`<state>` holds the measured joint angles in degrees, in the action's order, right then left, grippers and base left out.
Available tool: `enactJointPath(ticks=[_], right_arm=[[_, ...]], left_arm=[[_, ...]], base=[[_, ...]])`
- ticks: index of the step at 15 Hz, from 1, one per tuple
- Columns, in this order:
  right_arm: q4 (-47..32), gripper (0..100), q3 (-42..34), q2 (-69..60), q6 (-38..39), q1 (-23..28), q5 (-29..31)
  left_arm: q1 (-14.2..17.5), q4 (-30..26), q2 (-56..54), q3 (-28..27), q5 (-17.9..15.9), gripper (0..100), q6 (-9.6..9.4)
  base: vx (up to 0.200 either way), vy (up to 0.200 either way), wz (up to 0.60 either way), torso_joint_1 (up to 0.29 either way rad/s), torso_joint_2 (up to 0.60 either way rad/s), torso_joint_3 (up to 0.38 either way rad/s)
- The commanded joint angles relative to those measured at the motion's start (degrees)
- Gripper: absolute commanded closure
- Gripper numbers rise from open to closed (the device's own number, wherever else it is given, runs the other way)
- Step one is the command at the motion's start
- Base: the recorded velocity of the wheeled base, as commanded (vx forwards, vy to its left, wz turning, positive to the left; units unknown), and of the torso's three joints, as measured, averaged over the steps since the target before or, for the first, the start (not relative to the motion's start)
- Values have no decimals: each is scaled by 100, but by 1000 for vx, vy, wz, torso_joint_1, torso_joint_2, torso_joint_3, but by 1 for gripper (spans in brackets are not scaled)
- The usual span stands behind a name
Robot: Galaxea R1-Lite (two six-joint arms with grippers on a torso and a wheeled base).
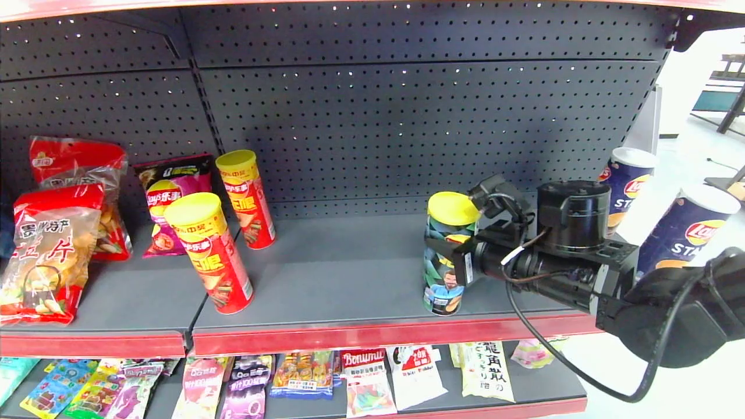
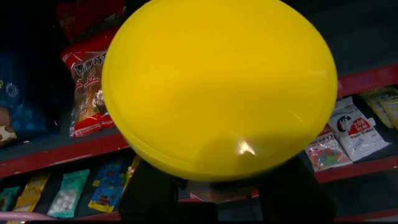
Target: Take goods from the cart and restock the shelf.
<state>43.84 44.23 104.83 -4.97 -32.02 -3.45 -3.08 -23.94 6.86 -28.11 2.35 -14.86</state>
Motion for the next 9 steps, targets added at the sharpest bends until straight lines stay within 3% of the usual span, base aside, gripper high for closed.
enactJointPath(ticks=[1,9], right_arm=[[-7,100,-19,-50,-4,-67,2],[-7,100,-169,-103,5,-58,257]], left_arm=[[1,4,-10,-1,2,100,1],[1,4,-27,-19,11,100,1]], base=[[0,0,0,0,0,0],[0,0,0,0,0,0]])
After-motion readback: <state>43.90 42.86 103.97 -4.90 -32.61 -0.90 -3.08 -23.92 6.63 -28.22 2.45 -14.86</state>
